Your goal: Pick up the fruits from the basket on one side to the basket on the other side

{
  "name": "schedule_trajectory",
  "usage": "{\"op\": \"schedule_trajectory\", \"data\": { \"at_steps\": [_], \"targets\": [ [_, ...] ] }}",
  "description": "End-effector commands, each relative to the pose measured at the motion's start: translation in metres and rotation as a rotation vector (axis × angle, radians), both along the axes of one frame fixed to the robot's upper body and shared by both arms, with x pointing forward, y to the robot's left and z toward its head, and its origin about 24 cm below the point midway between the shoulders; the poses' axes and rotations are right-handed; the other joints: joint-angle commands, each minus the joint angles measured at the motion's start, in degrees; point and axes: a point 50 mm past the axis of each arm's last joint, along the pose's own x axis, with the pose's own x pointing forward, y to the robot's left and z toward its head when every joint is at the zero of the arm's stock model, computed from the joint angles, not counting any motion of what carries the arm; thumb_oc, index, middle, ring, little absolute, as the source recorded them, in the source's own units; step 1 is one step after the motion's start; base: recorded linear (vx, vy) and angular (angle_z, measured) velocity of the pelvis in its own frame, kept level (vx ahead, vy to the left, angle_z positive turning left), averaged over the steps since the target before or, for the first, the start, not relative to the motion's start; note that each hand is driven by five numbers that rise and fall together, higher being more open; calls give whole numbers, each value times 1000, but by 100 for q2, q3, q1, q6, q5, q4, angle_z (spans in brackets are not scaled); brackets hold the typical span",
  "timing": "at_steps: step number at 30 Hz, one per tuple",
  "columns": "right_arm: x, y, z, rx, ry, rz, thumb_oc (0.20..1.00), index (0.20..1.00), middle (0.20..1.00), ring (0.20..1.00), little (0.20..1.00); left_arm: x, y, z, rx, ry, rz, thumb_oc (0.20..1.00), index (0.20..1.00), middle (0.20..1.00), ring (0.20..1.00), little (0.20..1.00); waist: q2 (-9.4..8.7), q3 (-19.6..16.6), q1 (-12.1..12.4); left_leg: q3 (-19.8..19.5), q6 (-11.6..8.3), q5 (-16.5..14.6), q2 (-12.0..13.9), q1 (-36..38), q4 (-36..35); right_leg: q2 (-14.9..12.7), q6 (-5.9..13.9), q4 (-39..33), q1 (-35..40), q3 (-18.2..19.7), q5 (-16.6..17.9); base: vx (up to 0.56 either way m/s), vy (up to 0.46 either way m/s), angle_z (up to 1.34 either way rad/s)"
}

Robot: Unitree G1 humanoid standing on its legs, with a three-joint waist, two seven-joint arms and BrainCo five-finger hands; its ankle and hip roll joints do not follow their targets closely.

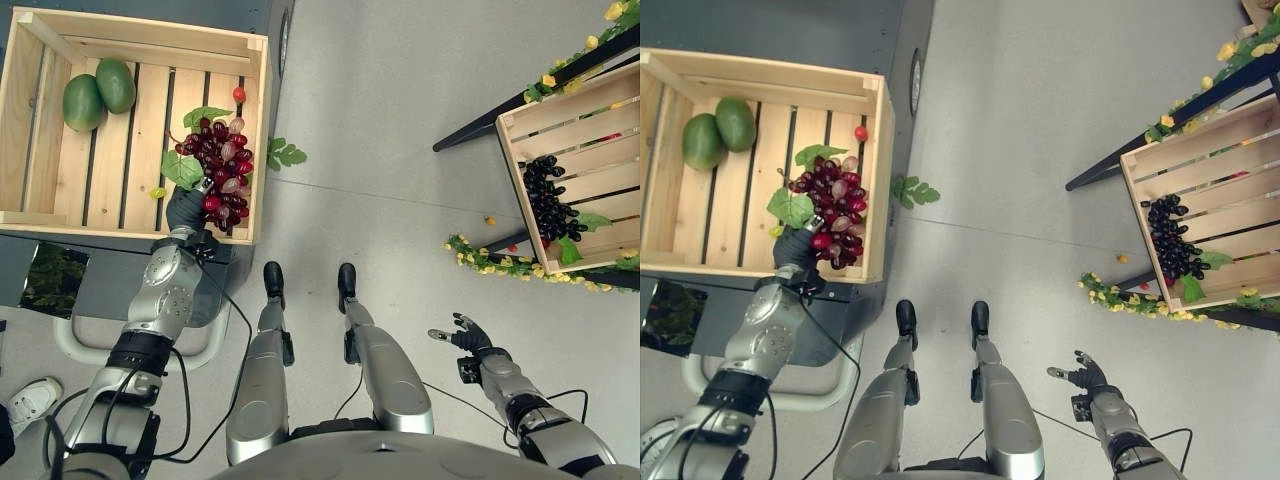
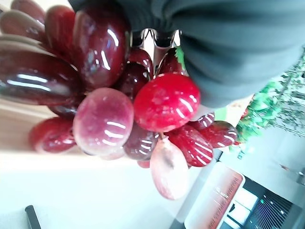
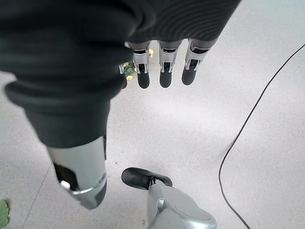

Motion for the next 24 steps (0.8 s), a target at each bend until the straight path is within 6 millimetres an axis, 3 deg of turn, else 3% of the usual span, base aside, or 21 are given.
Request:
{"op": "schedule_trajectory", "data": {
  "at_steps": [1,6,14,22,24],
  "targets": [
    [-27,-8,-12,-15,98,-33,1000,1000,1000,1000,1000,-2,-13,35,-79,-224,-71,200,200,200,200,200,5,-635,32,-161,-174,-612,43,154,-1,-320,481,69,-353,48,74,0,0,0],
    [-25,-7,-12,-5,88,-33,1000,1000,1000,1000,1000,-12,-12,37,-77,-250,-96,200,200,200,200,200,83,-722,68,-174,-170,-649,29,284,-1,-304,469,64,-203,46,17,23,2,0],
    [0,6,3,31,-44,67,1000,1000,1000,1000,1000,-24,-10,37,-92,-272,-128,200,200,200,200,200,180,-891,96,-166,-191,-701,37,533,-1,-290,453,68,40,13,-66,34,-7,-1],
    [42,22,53,35,-318,273,1000,1000,1000,1000,1000,-33,-12,35,-30,-268,-191,200,200,200,200,200,287,-1170,105,-171,-222,-781,60,906,-1,-280,451,52,437,-51,-191,45,-15,-1],
    [56,30,83,43,-458,363,1000,1000,1000,1000,1000,-33,-12,32,-22,-256,-198,200,200,200,200,200,292,-1271,90,-172,-238,-795,94,988,-1,-274,455,40,525,-65,-226,46,-19,-1]
  ]
}}
